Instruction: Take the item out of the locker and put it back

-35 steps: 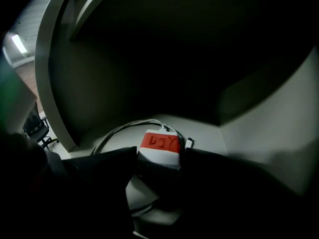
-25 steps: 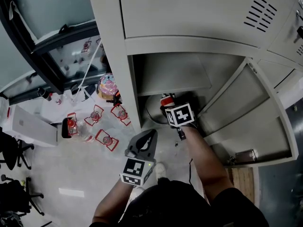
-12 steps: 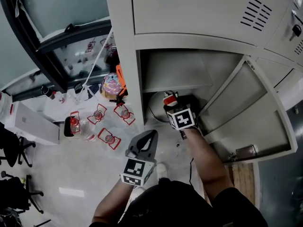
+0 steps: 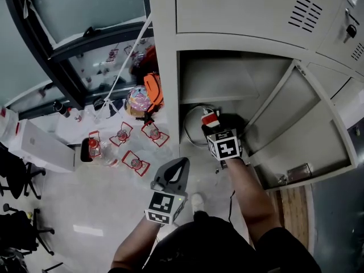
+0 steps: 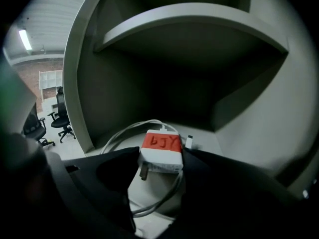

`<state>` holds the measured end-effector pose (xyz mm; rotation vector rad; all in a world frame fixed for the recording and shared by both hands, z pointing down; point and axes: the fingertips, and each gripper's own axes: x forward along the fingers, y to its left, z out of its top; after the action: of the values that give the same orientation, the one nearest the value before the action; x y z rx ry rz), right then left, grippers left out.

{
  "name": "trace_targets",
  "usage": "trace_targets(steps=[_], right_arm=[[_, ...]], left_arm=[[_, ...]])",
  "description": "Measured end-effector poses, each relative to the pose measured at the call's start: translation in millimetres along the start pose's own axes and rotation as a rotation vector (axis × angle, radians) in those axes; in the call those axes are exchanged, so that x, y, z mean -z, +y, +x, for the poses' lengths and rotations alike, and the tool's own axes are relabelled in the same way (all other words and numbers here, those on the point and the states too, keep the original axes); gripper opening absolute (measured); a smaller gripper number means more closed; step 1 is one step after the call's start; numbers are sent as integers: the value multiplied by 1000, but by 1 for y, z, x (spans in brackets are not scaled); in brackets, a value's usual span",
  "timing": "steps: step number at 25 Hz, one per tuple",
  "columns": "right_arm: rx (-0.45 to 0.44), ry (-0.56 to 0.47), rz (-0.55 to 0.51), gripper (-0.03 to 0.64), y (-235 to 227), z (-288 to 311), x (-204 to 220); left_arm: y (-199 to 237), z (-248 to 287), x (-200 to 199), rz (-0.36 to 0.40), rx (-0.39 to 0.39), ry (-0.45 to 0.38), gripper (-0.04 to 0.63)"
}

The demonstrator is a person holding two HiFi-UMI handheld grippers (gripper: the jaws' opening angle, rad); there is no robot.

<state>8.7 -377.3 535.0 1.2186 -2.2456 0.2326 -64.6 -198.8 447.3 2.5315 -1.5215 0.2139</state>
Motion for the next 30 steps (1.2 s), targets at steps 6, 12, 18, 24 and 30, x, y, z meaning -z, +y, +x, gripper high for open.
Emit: trace_targets(steps=[6,12,18,24,30], right_arm=[[13,-42,3,270,18,-26,-2],[45,-77,27,270,37,-65,0],[77,-124,50,270,62,-112,3],[94,-158,80,270,91,-150,9],[90,-172,90,270,117,-184,23]], left_arm=[[-2,-23,7,-7,13,15,3],[-10,-51,11,-11,50,8,3],[-17,-81,15,0,91,1,3],[-24,-110,24,16,129,11,3],[-36,-134,34,16,152,18,3]])
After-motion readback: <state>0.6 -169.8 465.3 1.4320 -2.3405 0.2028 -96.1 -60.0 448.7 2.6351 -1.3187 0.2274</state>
